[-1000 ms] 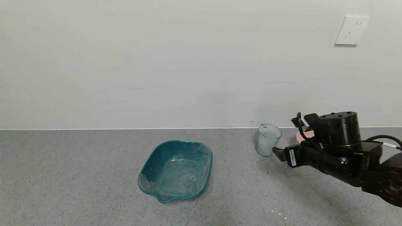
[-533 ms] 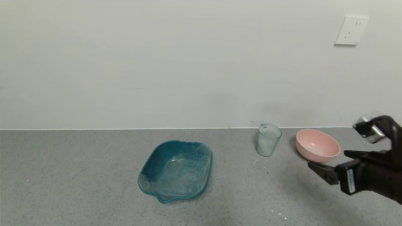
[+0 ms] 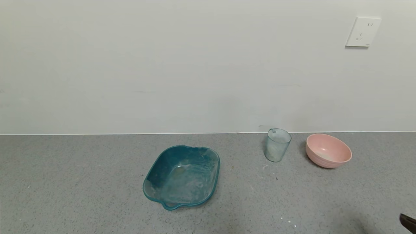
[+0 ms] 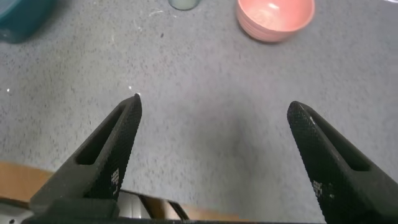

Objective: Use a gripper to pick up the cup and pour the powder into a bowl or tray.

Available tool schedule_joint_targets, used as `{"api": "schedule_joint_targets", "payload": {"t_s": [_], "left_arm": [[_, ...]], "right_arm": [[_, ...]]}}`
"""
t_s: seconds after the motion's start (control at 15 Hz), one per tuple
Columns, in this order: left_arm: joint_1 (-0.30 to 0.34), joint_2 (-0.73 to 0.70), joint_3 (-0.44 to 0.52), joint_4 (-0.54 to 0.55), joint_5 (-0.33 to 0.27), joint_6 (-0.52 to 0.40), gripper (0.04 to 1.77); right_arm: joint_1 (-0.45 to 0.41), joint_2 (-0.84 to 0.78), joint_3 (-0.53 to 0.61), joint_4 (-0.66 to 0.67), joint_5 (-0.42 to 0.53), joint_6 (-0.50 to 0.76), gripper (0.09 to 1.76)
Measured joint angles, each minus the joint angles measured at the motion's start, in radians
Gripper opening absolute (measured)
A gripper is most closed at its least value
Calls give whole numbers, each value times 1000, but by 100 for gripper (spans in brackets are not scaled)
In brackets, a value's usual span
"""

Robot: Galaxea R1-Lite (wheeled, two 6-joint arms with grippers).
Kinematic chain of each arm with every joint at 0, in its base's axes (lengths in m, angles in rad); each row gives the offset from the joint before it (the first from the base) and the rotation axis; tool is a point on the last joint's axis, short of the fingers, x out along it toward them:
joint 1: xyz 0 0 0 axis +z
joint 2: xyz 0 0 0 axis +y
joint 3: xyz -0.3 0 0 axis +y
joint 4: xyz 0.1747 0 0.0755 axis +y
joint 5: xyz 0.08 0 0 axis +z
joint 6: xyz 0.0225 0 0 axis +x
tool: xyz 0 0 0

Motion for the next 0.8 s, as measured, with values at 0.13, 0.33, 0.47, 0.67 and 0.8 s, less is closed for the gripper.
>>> {"api": "schedule_joint_targets", "payload": {"t_s": [0.13, 0.33, 0.47, 0.67, 0.8], "left_arm": [[0, 0, 0, 0, 0, 0, 172], [0, 0, 0, 0, 0, 0, 172], [0, 0, 0, 0, 0, 0, 172], [0, 0, 0, 0, 0, 0, 172], [0, 0, 0, -1, 0, 0, 172]], "right_arm": [[-32, -117, 1, 87, -1, 0, 170], [-164, -250, -1, 142, 5, -13, 170], [-274, -306, 0, 158, 17, -23, 170], [-415, -380, 11, 204, 115, -44, 170], [-487, -435, 31, 212, 210, -58, 170]]}}
